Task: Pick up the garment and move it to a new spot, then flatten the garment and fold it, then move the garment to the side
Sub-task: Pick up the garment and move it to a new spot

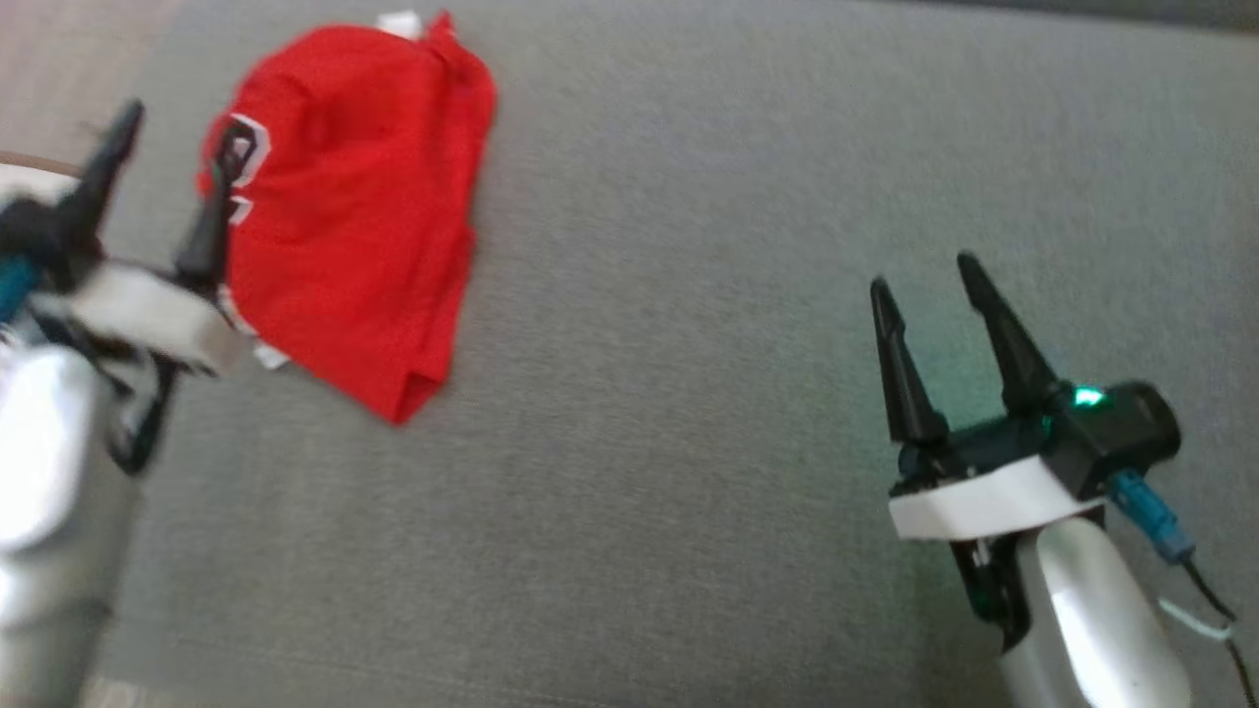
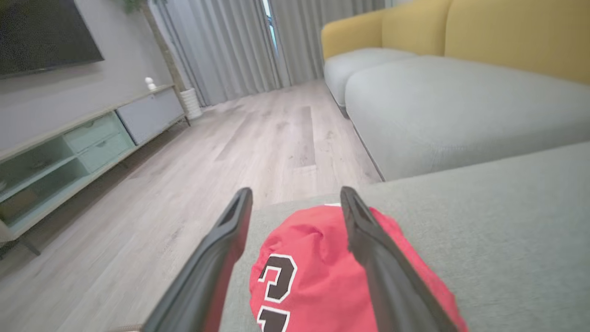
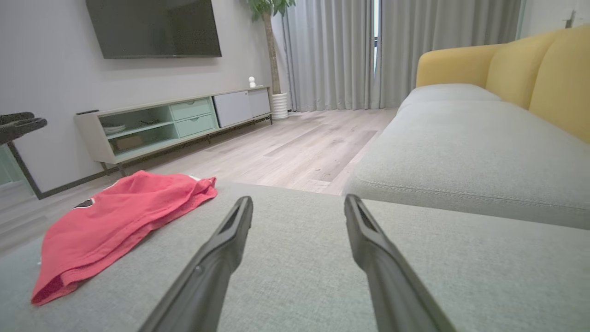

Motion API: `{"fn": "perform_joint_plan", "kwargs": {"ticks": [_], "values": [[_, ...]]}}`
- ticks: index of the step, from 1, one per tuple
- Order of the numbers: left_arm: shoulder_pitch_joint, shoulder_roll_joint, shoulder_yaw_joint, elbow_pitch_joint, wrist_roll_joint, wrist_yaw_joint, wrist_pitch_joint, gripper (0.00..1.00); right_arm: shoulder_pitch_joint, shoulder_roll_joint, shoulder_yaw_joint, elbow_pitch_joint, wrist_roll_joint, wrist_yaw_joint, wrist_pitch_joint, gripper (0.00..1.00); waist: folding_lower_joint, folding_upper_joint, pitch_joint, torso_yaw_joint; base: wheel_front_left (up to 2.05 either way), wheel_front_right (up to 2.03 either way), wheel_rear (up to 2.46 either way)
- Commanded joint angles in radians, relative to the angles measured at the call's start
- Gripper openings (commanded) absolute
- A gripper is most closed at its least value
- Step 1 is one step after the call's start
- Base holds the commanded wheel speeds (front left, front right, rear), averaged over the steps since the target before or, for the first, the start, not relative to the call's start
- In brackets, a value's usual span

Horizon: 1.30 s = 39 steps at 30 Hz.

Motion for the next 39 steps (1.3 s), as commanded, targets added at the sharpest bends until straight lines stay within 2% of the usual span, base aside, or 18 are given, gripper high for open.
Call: {"fn": "perform_joint_plan", "kwargs": {"ticks": [1, 5, 10, 15, 19, 20, 21, 27, 32, 34, 39], "values": [[-0.078, 0.081, -0.002, 0.019, -0.029, 0.002, 0.034, 1.00, -0.038, -0.002, 0.025, -0.047, -0.008, -0.001, -0.009, 1.00, -0.0003, 0.0000, 0.077, -0.067, 0.00, 0.00, 0.00], [-0.205, 0.161, -0.122, 0.160, -0.128, 0.002, 0.131, 1.00, -0.069, -0.002, 0.031, -0.088, -0.020, -0.001, -0.009, 1.00, -0.0003, 0.0000, 0.140, -0.114, 0.00, 0.00, 0.00], [-0.291, 0.215, -0.265, 0.282, -0.235, 0.002, 0.231, 1.00, -0.084, -0.002, 0.029, -0.127, -0.026, -0.001, -0.009, 1.00, -0.0003, 0.0000, 0.190, -0.151, 0.00, 0.00, 0.00], [-0.314, 0.231, -0.382, 0.348, -0.331, 0.002, 0.289, 1.00, -0.083, -0.002, 0.021, -0.143, -0.036, -0.001, -0.009, 1.00, -0.0003, 0.0000, 0.208, -0.166, 0.00, 0.00, 0.00], [-0.317, 0.239, -0.451, 0.365, -0.408, 0.002, 0.286, 0.99, -0.085, -0.002, 0.014, -0.150, -0.041, -0.001, -0.009, 1.00, -0.0003, 0.0000, 0.209, -0.174, 0.00, 0.00, 0.00], [-0.316, 0.241, -0.470, 0.366, -0.424, 0.002, 0.283, 0.41, -0.086, -0.002, 0.013, -0.151, -0.040, -0.001, -0.009, 1.00, -0.0003, 0.0000, 0.207, -0.176, 0.00, 0.00, 0.00], [-0.315, 0.243, -0.488, 0.364, -0.439, 0.002, 0.281, 0.00, -0.086, -0.002, 0.012, -0.150, -0.039, -0.001, -0.009, 1.00, -0.0003, 0.0000, 0.204, -0.177, 0.00, 0.00, 0.00], [-0.351, 0.256, -0.551, 0.358, -0.505, 0.002, 0.176, 0.00, -0.079, -0.002, 0.010, -0.139, -0.032, -0.001, -0.009, 1.00, -0.0003, 0.0000, 0.172, -0.178, 0.00, 0.00, 0.00], [-0.379, 0.231, -0.586, 0.325, -0.547, 0.002, 0.045, 0.00, -0.068, -0.002, 0.015, -0.128, -0.013, -0.001, -0.009, 1.00, -0.0003, 0.0000, 0.117, -0.184, 0.00, 0.00, 0.00], [-0.391, 0.226, -0.606, 0.301, -0.539, 0.002, -0.020, 0.00, -0.063, -0.002, 0.016, -0.123, -0.004, -0.001, -0.009, 1.00, -0.0003, 0.0000, 0.092, -0.188, 0.00, 0.00, 0.00], [-0.395, 0.198, -0.643, 0.272, -0.520, 0.002, -0.104, 0.00, -0.050, -0.002, 0.018, -0.114, 0.019, -0.001, -0.009, 1.00, -0.0003, 0.0000, 0.041, -0.204, 0.00, 0.00, 0.00]]}}
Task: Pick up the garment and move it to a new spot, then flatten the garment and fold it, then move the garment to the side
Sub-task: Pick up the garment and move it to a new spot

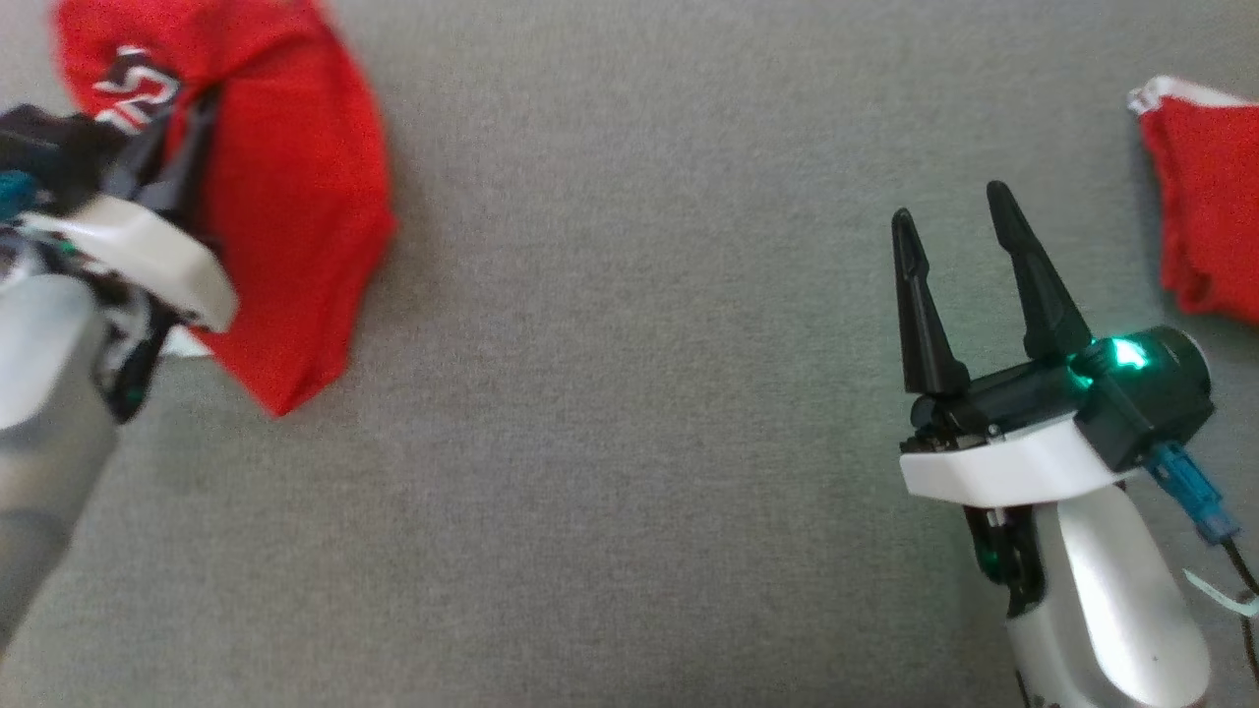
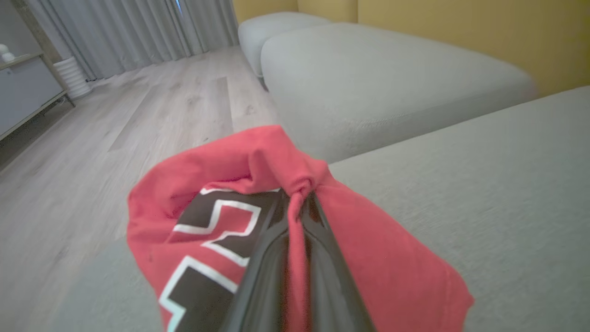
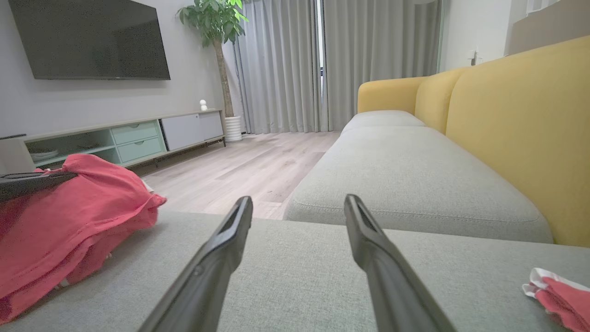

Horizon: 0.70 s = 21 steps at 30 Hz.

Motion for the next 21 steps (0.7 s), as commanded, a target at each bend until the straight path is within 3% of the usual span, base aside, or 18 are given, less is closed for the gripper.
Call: {"fn": "perform_joint_plan", "kwargs": {"ticks": [1, 7, 19, 20, 21], "values": [[-0.041, 0.026, 0.026, -0.028, 0.004, 0.002, -0.024, 0.00, 0.015, 0.000, 0.026, -0.026, 0.013, -0.001, -0.006, 1.00, 0.0001, 0.0000, -0.040, -0.017, 0.00, 0.00, 0.00], [-0.019, -0.062, 0.016, -0.127, 0.037, 0.016, -0.055, 0.00, 0.041, 0.000, 0.031, -0.020, 0.045, -0.001, -0.006, 1.00, 0.0001, 0.0000, -0.101, -0.047, 0.00, 0.00, 0.00], [0.024, -0.255, 0.029, -0.300, 0.083, 0.146, -0.060, 0.00, 0.045, 0.000, 0.040, -0.030, 0.084, -0.001, -0.006, 1.00, 0.0001, 0.0000, -0.108, -0.119, 0.00, 0.00, 0.00], [0.024, -0.270, 0.032, -0.303, 0.088, 0.155, -0.060, 0.20, 0.045, 0.000, 0.040, -0.030, 0.086, -0.001, -0.006, 1.00, 0.0001, 0.0000, -0.104, -0.124, 0.00, 0.00, 0.00], [0.025, -0.285, 0.038, -0.304, 0.091, 0.165, -0.060, 0.62, 0.044, 0.000, 0.038, -0.031, 0.088, -0.001, -0.006, 1.00, 0.0001, 0.0000, -0.101, -0.127, 0.00, 0.00, 0.00]]}}
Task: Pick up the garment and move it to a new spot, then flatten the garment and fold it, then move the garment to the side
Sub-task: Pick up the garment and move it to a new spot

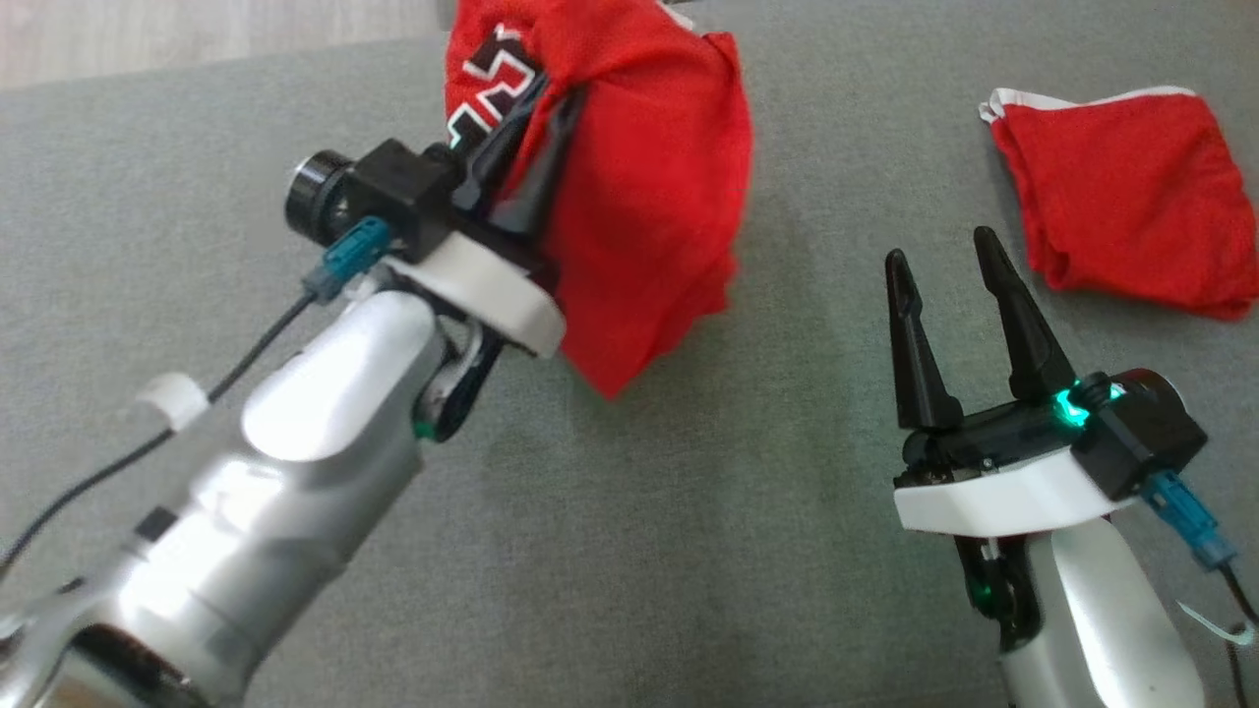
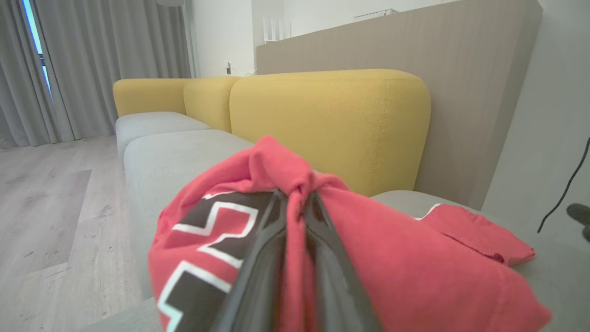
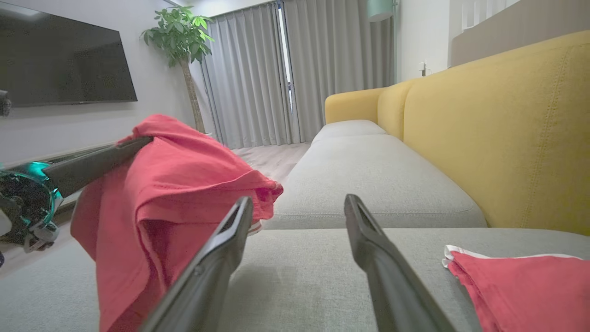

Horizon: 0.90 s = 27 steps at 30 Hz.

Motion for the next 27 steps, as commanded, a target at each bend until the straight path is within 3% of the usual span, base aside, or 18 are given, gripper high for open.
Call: {"fn": "perform_joint_plan", "kwargs": {"ticks": [1, 5, 10, 19, 23, 27], "values": [[-0.032, 0.005, 0.061, -0.028, 0.010, 0.018, -0.009, 1.00, -0.015, 0.000, 0.018, -0.035, 0.007, -0.001, -0.006, 1.00, 0.0000, 0.0000, 0.009, -0.009, 0.00, 0.00, 0.00], [-0.021, -0.018, 0.076, -0.017, 0.046, 0.030, -0.010, 1.00, -0.020, 0.000, 0.014, -0.034, 0.010, -0.001, -0.006, 1.00, 0.0000, 0.0000, 0.018, -0.016, 0.00, 0.00, 0.00], [0.041, 0.014, 0.151, -0.036, 0.106, 0.044, -0.010, 1.00, -0.019, 0.000, 0.002, -0.035, 0.009, -0.001, -0.006, 1.00, 0.0000, 0.0000, 0.020, -0.007, 0.00, 0.00, 0.00], [0.357, 0.076, 0.373, -0.209, 0.229, 0.034, -0.010, 1.00, 0.033, 0.000, -0.032, -0.014, -0.017, -0.001, -0.006, 1.00, 0.0000, 0.0000, -0.039, 0.070, 0.00, 0.00, 0.00], [0.517, 0.050, 0.480, -0.305, 0.304, 0.037, -0.010, 1.00, 0.064, 0.000, -0.063, -0.010, -0.020, -0.001, -0.006, 1.00, 0.0000, 0.0000, -0.062, 0.102, 0.00, 0.00, 0.00], [0.642, -0.011, 0.579, -0.386, 0.375, 0.025, -0.010, 1.00, 0.087, 0.000, -0.082, 0.000, -0.027, -0.001, -0.006, 1.00, 0.0000, 0.0000, -0.078, 0.118, 0.00, 0.00, 0.00]]}}
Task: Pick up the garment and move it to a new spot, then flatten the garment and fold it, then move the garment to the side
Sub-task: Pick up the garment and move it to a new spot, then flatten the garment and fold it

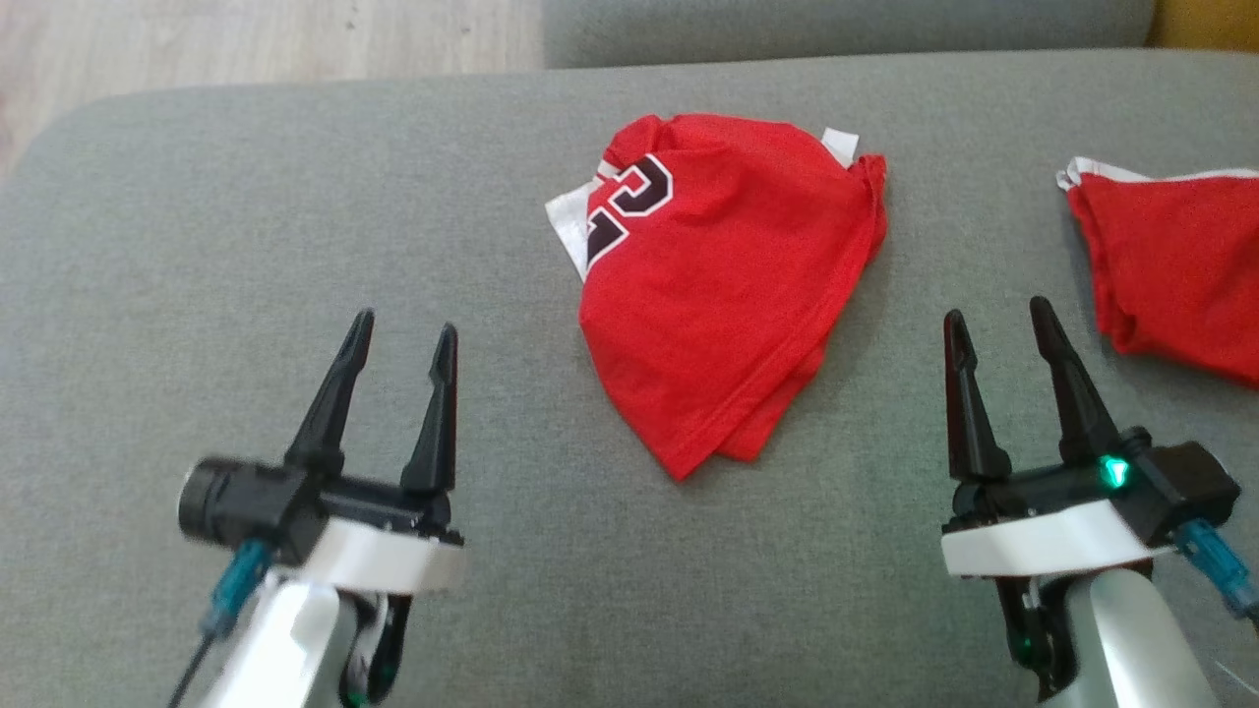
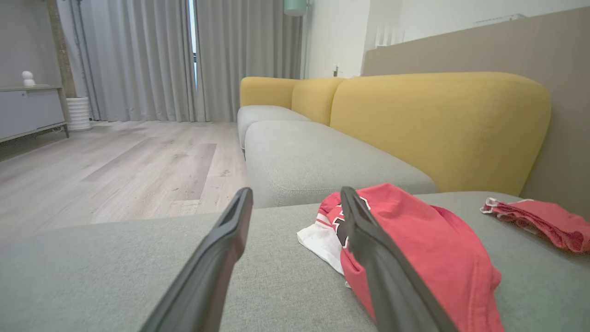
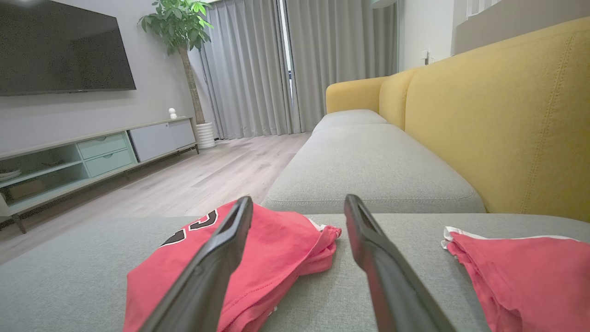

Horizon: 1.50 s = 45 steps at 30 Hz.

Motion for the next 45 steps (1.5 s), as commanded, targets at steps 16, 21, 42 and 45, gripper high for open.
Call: {"fn": "perform_joint_plan", "kwargs": {"ticks": [16, 21, 42, 45], "values": [[0.062, -0.144, 0.220, -0.045, 0.164, -0.142, -0.005, 1.00, -0.009, -0.001, 0.058, -0.018, -0.032, -0.001, -0.006, 1.00, 0.0001, 0.0000, -0.014, 0.028, 0.00, 0.00, 0.00], [0.061, -0.161, 0.230, -0.031, 0.182, -0.160, -0.005, 1.00, -0.029, -0.001, 0.139, 0.022, -0.058, -0.001, -0.006, 1.00, 0.0001, 0.0000, 0.000, 0.053, 0.00, 0.00, 0.00], [0.024, -0.188, 0.220, 0.007, 0.177, -0.178, -0.005, 1.00, -0.256, -0.001, 0.375, 0.487, -0.193, -0.001, 0.263, 1.00, 0.0001, 0.0000, 0.058, 0.171, 0.00, 0.00, 0.00], [0.020, -0.189, 0.215, 0.009, 0.174, -0.178, -0.005, 1.00, -0.275, -0.001, 0.364, 0.531, -0.207, -0.001, 0.288, 1.00, 0.0001, 0.0000, 0.059, 0.175, 0.00, 0.00, 0.00]]}}
